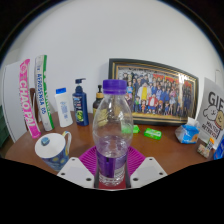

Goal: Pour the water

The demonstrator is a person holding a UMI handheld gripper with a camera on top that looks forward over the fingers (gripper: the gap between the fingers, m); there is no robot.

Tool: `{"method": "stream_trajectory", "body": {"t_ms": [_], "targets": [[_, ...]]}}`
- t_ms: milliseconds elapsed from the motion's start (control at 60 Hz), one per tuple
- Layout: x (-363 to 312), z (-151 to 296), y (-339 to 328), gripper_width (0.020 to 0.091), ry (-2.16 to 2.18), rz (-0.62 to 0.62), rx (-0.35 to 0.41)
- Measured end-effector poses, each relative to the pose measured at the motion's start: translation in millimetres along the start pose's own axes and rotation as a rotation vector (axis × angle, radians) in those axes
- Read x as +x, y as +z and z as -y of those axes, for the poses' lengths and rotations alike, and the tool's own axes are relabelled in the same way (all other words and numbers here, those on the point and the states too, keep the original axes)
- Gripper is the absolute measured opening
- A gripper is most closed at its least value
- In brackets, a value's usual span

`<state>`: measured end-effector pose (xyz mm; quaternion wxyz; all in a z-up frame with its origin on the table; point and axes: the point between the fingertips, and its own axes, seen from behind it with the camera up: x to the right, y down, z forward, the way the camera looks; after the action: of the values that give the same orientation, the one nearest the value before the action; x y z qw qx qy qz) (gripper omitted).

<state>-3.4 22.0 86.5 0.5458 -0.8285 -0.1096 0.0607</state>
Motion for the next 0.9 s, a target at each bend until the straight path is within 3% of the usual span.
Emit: {"method": "stream_trajectory", "body": {"t_ms": [183,333,383,483,717,900], "targets": [[-1.3,-8.7,-3.0,0.037,0.006,0.002,0.048],[-0.9,-10.9,-5.6,0.05,0.011,0.003,0.027],[-2.0,-11.7,-9.0,0.0581,0.01,0.011,0.011],[-6.6,-7.0,-25.5,0.087,0.013,0.014,-0.023],[-16.2,13.2,-117.2,0.0855,0.001,-0.127,-0.122],[-50.2,28.8,-217.1,0.0855,0.009,-0.227,-0.148]]}}
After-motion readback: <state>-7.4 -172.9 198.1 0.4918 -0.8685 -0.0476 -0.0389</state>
